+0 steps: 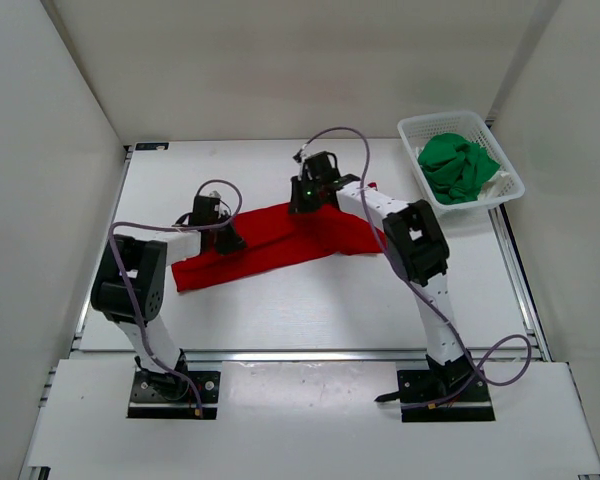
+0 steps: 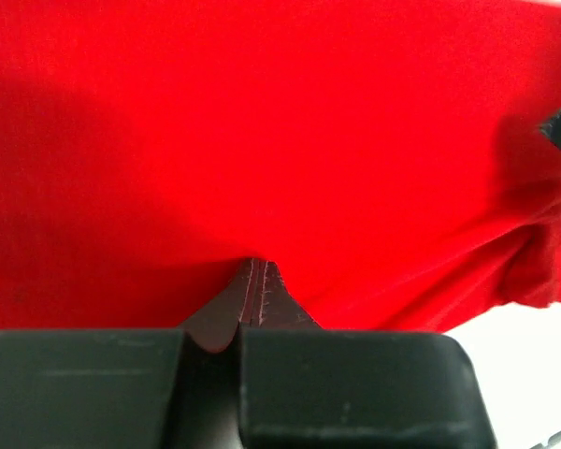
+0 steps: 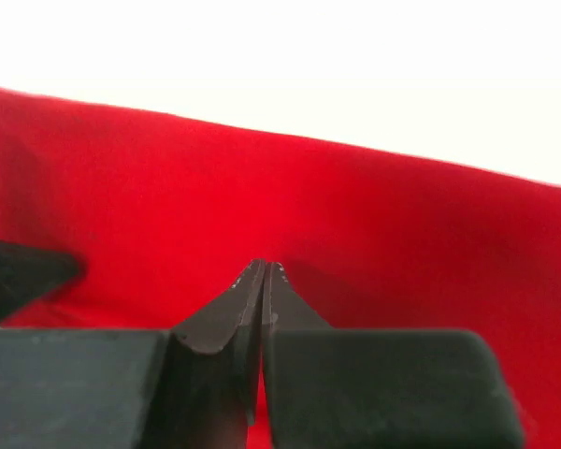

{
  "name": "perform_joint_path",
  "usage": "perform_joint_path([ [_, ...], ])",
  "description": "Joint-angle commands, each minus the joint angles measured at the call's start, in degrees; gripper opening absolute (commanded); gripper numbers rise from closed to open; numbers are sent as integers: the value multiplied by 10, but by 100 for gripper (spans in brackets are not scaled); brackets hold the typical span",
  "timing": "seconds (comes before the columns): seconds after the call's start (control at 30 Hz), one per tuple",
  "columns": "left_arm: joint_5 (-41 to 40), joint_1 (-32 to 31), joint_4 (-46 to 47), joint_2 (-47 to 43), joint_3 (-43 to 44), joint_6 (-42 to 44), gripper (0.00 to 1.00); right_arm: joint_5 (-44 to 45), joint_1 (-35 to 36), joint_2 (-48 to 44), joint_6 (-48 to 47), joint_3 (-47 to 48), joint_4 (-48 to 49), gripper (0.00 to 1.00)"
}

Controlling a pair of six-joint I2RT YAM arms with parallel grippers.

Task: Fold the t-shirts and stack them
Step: Fold the other side of the tshirt into a rectangle

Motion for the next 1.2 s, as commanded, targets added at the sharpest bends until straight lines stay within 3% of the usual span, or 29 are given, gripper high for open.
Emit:
perform_joint_path([
  [0.0, 9, -3, 16, -20, -14, -2, 0, 26, 24, 31, -49, 55, -107, 0],
  [0.27, 20, 13, 68, -113, -135, -11, 1, 51, 42, -63, -18, -101, -4, 0],
  [0.47, 24, 22, 70, -127, -166, -3, 1, 84, 50, -125, -3, -202, 43, 0],
  [0.67, 13, 46, 59, -168, -202, 1, 1, 84, 28, -167, -6, -200, 32, 0],
  [0.97, 49, 162, 66, -280, -302, -22, 0, 73, 14, -153, 15, -261, 66, 0],
  [1.1, 50, 145, 53, -342, -301, -45, 3, 70, 7, -175, 25, -285, 68, 0],
  [1.17, 25, 94, 39, -360, -269, -48, 3, 59, 1, -190, 30, -284, 68, 0],
])
